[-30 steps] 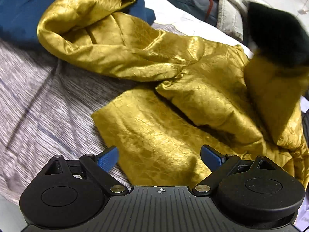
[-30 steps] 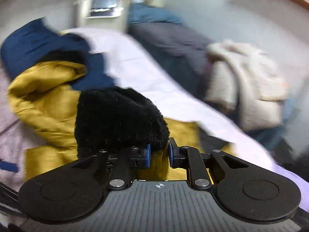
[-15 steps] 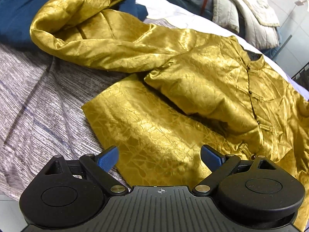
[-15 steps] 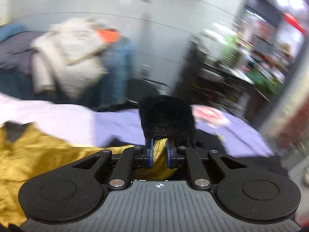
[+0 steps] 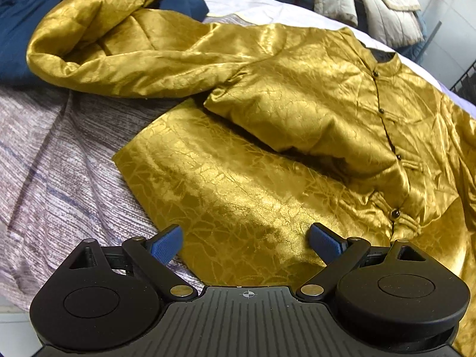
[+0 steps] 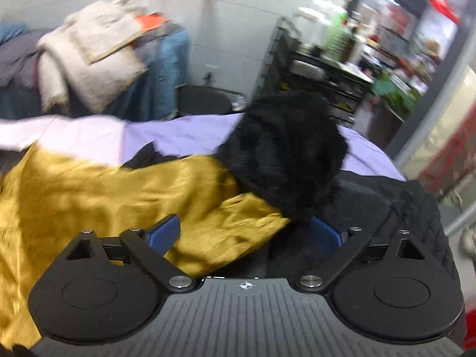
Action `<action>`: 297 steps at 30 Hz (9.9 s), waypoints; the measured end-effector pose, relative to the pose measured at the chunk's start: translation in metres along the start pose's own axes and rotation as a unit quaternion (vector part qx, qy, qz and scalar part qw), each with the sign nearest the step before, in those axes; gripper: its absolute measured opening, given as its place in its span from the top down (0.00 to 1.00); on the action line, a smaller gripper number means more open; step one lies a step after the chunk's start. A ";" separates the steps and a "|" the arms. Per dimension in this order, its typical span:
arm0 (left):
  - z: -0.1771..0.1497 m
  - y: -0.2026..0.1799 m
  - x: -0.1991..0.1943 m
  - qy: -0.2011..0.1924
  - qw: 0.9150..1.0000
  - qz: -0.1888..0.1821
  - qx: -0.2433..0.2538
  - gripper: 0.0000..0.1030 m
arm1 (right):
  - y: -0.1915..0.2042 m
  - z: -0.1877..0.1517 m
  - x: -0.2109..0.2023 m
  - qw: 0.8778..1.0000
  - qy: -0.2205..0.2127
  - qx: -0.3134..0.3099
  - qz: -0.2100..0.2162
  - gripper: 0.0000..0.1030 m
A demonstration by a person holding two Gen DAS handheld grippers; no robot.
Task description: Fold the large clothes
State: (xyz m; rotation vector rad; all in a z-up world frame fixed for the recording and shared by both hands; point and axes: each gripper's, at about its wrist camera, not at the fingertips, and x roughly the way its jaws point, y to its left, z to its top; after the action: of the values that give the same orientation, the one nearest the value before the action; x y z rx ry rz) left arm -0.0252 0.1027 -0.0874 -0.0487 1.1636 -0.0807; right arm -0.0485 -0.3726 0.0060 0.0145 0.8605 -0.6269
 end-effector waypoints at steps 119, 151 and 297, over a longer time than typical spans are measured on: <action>-0.016 -0.126 -0.054 0.043 0.979 -0.046 0.196 0.00 | -0.159 0.005 0.113 0.888 -0.007 0.409 0.210 0.37; -0.007 -0.111 -0.047 0.020 0.993 -0.032 0.116 0.00 | -0.208 0.042 0.032 0.893 -0.129 0.355 0.246 0.78; 0.138 -0.055 0.019 -0.147 0.988 -0.044 0.033 0.00 | 0.115 -0.006 -0.014 0.983 -0.045 -0.050 0.171 0.03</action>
State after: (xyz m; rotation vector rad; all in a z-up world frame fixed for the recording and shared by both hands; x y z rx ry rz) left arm 0.1066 0.0457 -0.0462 -0.0519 0.8639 -0.1847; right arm -0.0002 -0.2694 -0.0148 0.0422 0.7784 -0.2598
